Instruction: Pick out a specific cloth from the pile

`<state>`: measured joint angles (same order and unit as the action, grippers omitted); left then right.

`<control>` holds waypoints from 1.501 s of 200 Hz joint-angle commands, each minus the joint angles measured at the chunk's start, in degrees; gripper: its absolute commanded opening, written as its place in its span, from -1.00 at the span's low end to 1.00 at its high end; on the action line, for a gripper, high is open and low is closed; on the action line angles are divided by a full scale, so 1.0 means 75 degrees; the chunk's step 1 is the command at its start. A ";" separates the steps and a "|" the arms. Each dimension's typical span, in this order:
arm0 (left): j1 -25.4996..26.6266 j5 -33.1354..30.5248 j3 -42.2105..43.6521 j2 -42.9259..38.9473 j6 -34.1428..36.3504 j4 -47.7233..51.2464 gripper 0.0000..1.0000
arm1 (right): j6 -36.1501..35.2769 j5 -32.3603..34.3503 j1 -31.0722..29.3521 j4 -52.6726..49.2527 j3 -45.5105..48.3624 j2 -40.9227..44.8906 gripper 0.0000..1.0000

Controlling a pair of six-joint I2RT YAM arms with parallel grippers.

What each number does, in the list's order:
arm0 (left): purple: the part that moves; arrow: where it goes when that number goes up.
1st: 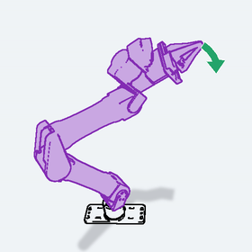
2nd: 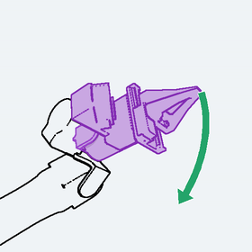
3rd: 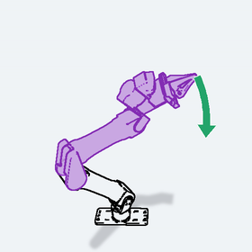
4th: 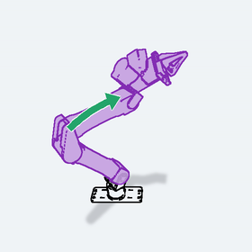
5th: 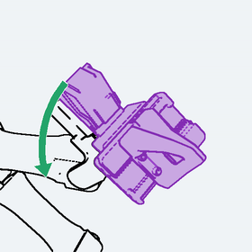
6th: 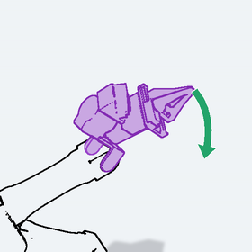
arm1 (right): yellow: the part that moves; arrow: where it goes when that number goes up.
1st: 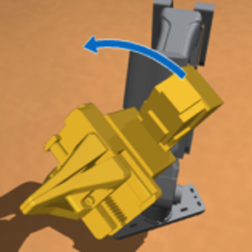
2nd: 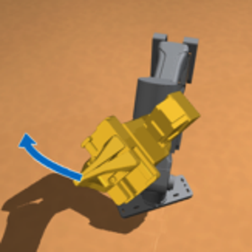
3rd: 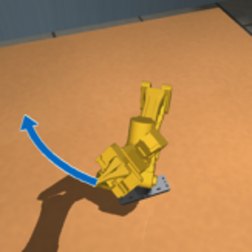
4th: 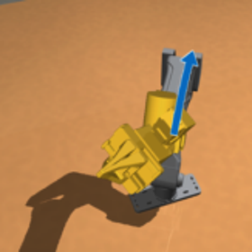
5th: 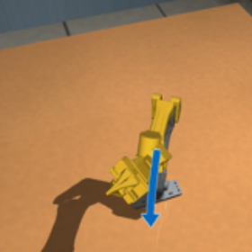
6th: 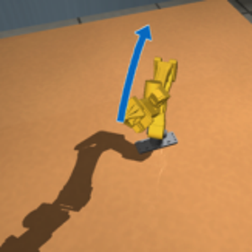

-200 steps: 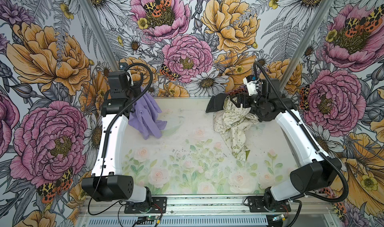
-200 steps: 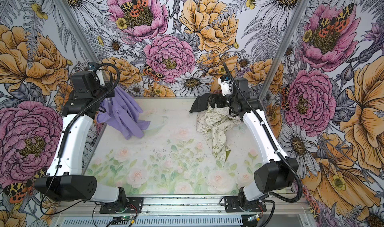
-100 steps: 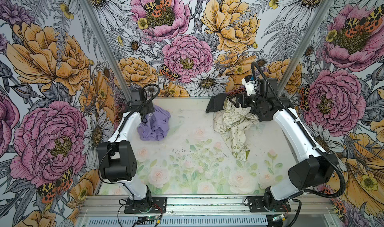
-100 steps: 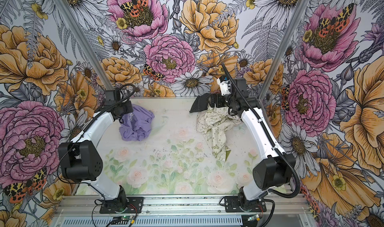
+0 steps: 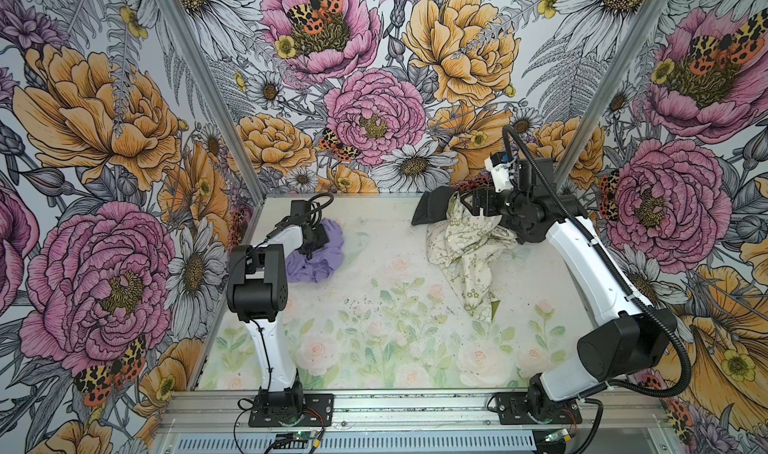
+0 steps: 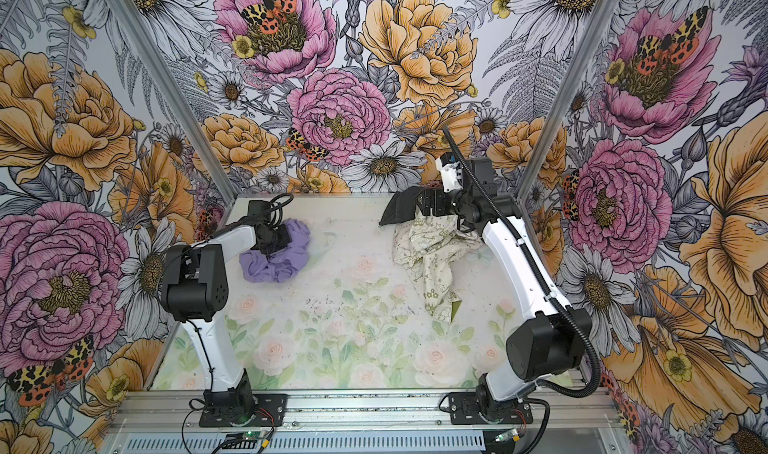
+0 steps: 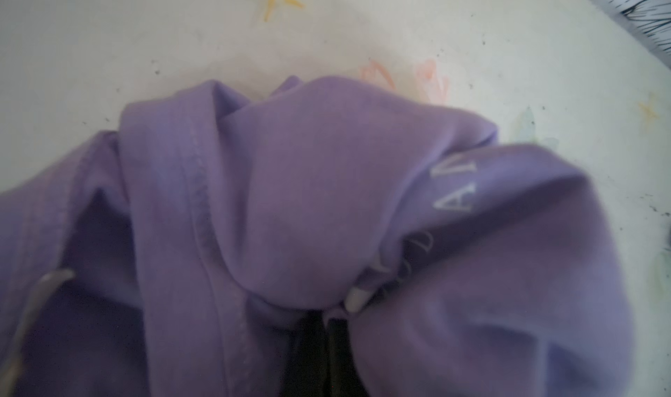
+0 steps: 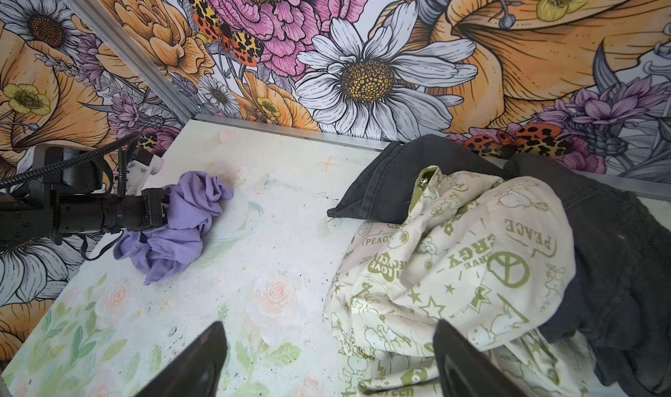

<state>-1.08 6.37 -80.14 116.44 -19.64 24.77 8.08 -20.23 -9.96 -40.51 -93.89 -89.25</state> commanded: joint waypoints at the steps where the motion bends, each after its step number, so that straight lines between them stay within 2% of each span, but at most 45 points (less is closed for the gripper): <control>1: 0.0090 0.0420 -0.0131 0.0293 -0.0420 -0.0077 -1.00 | 0.0130 0.0128 -0.0067 0.0080 0.0096 0.0227 0.78; 21: 0.0123 0.0490 -0.0137 0.0440 -0.0527 -0.0052 -0.95 | 0.0130 0.0147 -0.0059 0.0076 0.0096 0.0240 0.78; 60: 0.0137 0.0411 -0.0312 0.0010 -0.0455 -0.0008 -0.55 | 0.0107 0.0178 -0.0064 0.0072 0.0108 0.0274 0.78; 96: 0.0211 -0.0040 -0.0436 -0.1100 -0.0246 0.0047 -0.10 | 0.0031 0.0223 -0.0067 0.0079 0.0154 0.0328 0.78; 169: 0.0823 -0.1377 0.0380 -0.3931 0.0625 -0.0064 0.42 | -0.0096 0.0502 -0.0047 0.0105 0.0163 0.0444 0.82; 200: 0.1063 -0.1903 0.1542 -0.5288 0.0923 -0.1075 0.75 | -0.0014 0.0845 0.0092 0.0309 0.0467 0.0624 0.86; 220: 0.1099 -0.2306 0.2586 -0.6173 0.1097 -0.1938 0.97 | 0.0291 0.1009 0.0314 0.0911 0.1124 0.0938 0.87; 259: 0.1035 -0.3139 0.4834 -0.7306 0.1597 -0.3984 0.97 | 0.1197 0.1232 0.1250 0.2958 0.3412 0.1906 0.88; 300: 0.0948 -0.3583 0.6727 -0.7374 0.2019 -0.5791 0.97 | 0.0989 0.2119 0.1730 0.4711 0.5572 0.2528 0.92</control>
<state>6.94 -16.56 -34.92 60.75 -7.94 -6.98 15.03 -8.86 2.26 -17.37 -58.24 -72.97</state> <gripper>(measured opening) 0.986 0.958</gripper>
